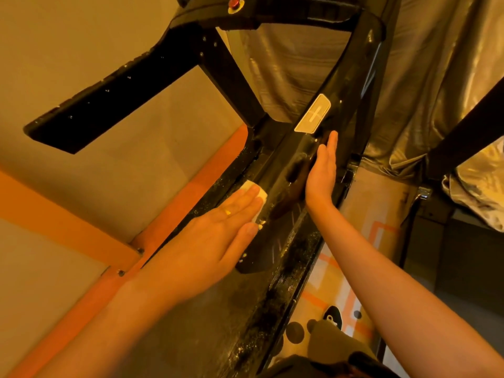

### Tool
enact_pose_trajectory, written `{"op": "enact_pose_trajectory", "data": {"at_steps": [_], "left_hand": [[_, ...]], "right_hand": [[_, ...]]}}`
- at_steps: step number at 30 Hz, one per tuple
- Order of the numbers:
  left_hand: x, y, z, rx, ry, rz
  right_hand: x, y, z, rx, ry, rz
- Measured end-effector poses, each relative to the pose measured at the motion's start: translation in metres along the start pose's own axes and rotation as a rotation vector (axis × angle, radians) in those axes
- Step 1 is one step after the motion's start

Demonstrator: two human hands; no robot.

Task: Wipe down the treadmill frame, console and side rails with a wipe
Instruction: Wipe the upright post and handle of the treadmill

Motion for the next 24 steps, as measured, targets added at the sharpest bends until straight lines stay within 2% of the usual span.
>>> {"op": "enact_pose_trajectory", "data": {"at_steps": [9,16,24], "left_hand": [[-0.011,-0.015,0.110,-0.023,0.178,-0.188],[-0.019,-0.024,0.210,-0.047,0.268,-0.140],[-0.035,0.003,0.355,-0.139,0.242,-0.025]], "right_hand": [[0.015,-0.005,0.016,0.003,-0.035,0.010],[0.019,-0.014,0.083,0.015,0.015,-0.010],[0.013,-0.009,0.165,-0.014,0.065,0.004]]}}
Point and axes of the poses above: each hand's wrist, its own z-axis towards the middle knuckle, its own x-axis out of the back of the hand, y = z × x, the point moved 5 cm from there along z, towards the middle knuckle, and after that the axes turned 10 degrees about y, right-handed, at the moved point
